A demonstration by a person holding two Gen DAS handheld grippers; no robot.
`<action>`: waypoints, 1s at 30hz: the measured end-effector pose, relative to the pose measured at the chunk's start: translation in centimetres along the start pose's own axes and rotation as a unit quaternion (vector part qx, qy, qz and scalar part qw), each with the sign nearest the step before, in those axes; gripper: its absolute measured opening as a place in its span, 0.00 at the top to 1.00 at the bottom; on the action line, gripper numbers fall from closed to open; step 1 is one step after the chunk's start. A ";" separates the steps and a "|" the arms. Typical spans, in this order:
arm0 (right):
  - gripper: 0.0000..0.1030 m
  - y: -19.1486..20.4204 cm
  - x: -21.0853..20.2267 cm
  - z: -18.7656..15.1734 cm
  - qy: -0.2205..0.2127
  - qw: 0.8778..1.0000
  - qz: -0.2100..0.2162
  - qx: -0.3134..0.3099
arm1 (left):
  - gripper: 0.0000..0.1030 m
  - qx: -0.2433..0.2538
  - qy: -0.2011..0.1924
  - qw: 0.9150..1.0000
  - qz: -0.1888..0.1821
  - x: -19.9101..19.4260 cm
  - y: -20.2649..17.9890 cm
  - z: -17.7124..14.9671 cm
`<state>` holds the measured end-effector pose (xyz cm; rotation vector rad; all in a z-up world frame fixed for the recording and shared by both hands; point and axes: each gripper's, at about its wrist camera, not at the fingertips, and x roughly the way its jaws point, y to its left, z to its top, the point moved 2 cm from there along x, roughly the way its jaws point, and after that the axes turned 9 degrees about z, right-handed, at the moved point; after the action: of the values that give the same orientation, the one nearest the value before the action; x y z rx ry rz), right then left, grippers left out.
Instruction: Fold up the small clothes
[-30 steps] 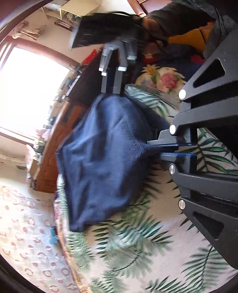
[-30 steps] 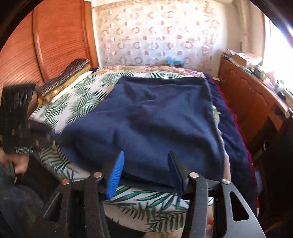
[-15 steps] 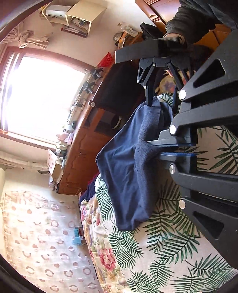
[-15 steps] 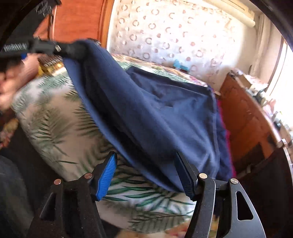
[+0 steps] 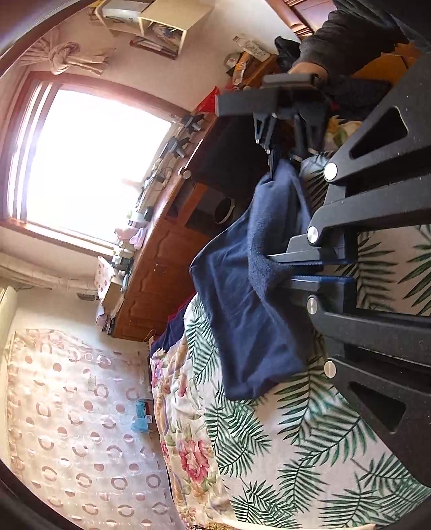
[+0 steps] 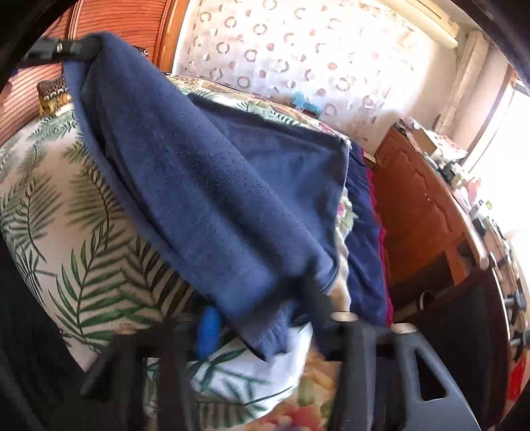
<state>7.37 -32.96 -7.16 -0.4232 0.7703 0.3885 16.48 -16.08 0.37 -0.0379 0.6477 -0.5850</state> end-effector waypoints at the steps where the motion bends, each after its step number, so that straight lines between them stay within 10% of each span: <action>1: 0.85 -0.5 -0.2 0.8 -0.006 1.000 -0.003 -0.004 | 0.95 -0.004 -0.002 1.000 0.004 0.3 0.5 0.3; 17: 0.93 -7.2 8.2 17.6 -0.081 0.995 0.031 0.048 | 0.95 -0.054 0.006 0.995 0.080 8.3 8.6 5.3; 25: 0.84 -11.4 10.7 17.7 -0.066 0.990 0.072 0.103 | 0.32 -0.043 -0.005 0.993 0.108 8.8 9.8 6.2; 30: 0.48 -14.1 10.6 18.2 -0.089 0.981 0.093 0.148 | 0.32 -0.046 0.020 0.992 0.114 10.8 10.9 5.6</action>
<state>31.73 -33.93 -0.06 -0.0350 0.6820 0.4711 32.15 -13.41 -3.46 -0.0379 0.7061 -0.3368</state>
